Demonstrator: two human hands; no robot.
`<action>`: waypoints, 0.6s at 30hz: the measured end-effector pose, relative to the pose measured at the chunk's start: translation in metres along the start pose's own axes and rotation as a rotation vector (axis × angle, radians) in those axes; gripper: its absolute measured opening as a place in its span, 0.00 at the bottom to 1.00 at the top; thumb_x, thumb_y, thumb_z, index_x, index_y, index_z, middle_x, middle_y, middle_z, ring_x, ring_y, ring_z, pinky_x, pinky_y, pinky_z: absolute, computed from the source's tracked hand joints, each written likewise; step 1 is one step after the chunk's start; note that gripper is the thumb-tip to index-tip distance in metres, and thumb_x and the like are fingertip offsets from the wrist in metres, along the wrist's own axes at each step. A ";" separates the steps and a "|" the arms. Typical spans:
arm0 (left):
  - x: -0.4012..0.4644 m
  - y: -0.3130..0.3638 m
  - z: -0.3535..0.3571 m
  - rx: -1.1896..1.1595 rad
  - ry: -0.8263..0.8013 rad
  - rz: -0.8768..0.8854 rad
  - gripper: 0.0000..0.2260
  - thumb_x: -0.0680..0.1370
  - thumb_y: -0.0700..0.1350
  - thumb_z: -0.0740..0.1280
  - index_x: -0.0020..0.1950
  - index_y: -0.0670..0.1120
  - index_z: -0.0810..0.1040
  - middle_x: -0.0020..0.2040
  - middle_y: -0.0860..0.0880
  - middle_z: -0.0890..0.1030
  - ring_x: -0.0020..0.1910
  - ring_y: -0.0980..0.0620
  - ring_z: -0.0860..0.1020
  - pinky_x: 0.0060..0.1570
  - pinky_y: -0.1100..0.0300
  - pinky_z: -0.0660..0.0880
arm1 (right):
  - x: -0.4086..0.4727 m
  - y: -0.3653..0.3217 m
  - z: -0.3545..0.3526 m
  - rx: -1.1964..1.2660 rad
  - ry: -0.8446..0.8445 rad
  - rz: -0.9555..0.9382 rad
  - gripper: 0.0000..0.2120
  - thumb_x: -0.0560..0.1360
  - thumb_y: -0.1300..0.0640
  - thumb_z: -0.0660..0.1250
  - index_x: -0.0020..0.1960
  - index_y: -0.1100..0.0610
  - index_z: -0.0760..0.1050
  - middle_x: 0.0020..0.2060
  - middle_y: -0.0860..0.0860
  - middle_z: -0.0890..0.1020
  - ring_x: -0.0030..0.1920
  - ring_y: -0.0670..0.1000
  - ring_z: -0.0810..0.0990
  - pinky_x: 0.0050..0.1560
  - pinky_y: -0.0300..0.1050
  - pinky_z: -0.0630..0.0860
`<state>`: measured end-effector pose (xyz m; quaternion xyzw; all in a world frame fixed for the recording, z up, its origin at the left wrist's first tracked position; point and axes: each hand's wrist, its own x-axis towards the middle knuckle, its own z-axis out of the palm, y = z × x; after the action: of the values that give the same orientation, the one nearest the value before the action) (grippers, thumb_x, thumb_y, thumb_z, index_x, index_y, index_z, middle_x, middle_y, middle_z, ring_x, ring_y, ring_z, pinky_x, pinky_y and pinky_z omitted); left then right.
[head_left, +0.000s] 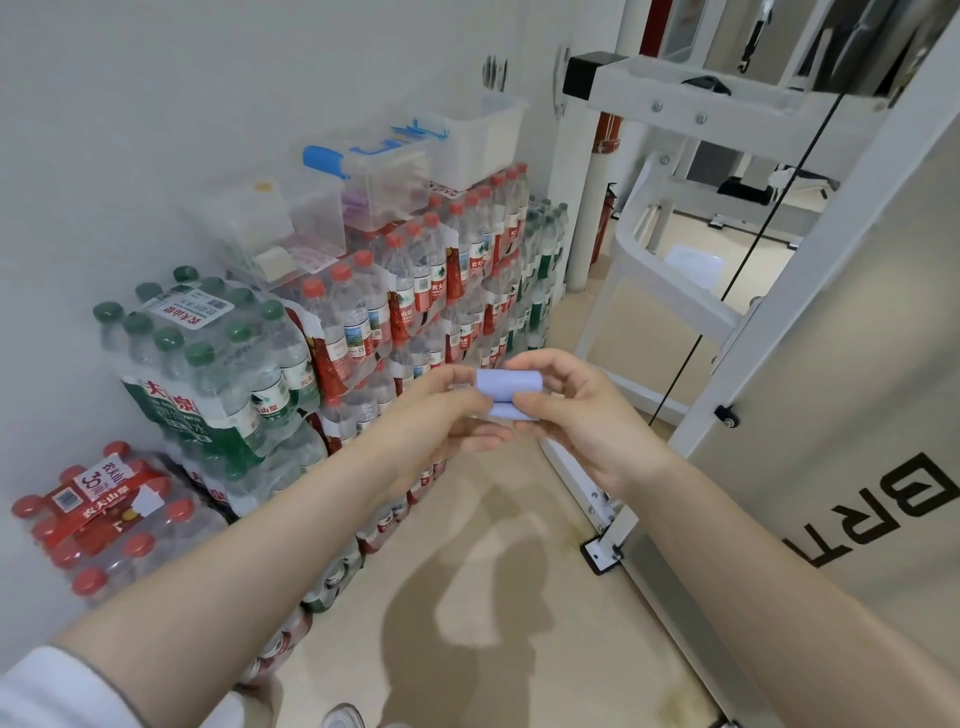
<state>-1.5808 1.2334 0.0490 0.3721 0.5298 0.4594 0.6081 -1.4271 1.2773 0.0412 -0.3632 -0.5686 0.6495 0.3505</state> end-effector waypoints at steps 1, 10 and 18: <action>0.000 0.000 -0.001 -0.052 -0.021 -0.022 0.12 0.78 0.37 0.60 0.61 0.40 0.72 0.51 0.39 0.81 0.39 0.48 0.83 0.39 0.62 0.80 | 0.000 0.000 0.000 -0.032 0.021 -0.035 0.11 0.73 0.70 0.64 0.49 0.56 0.76 0.47 0.52 0.80 0.45 0.53 0.80 0.46 0.45 0.78; 0.007 -0.007 0.000 -0.106 0.099 0.053 0.07 0.74 0.34 0.66 0.51 0.40 0.76 0.46 0.42 0.81 0.38 0.51 0.82 0.43 0.62 0.79 | 0.003 0.012 0.001 0.191 0.067 -0.022 0.19 0.70 0.76 0.62 0.54 0.57 0.72 0.46 0.55 0.79 0.41 0.50 0.79 0.42 0.37 0.77; 0.023 -0.013 0.024 0.299 0.257 0.374 0.10 0.71 0.39 0.72 0.49 0.47 0.76 0.44 0.48 0.79 0.30 0.65 0.75 0.33 0.73 0.71 | 0.014 0.028 0.002 0.606 0.148 0.077 0.08 0.78 0.62 0.59 0.49 0.61 0.77 0.44 0.54 0.85 0.50 0.49 0.81 0.61 0.41 0.74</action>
<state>-1.5544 1.2519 0.0343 0.4876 0.5867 0.5238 0.3789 -1.4369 1.2859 0.0125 -0.3097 -0.3077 0.7741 0.4585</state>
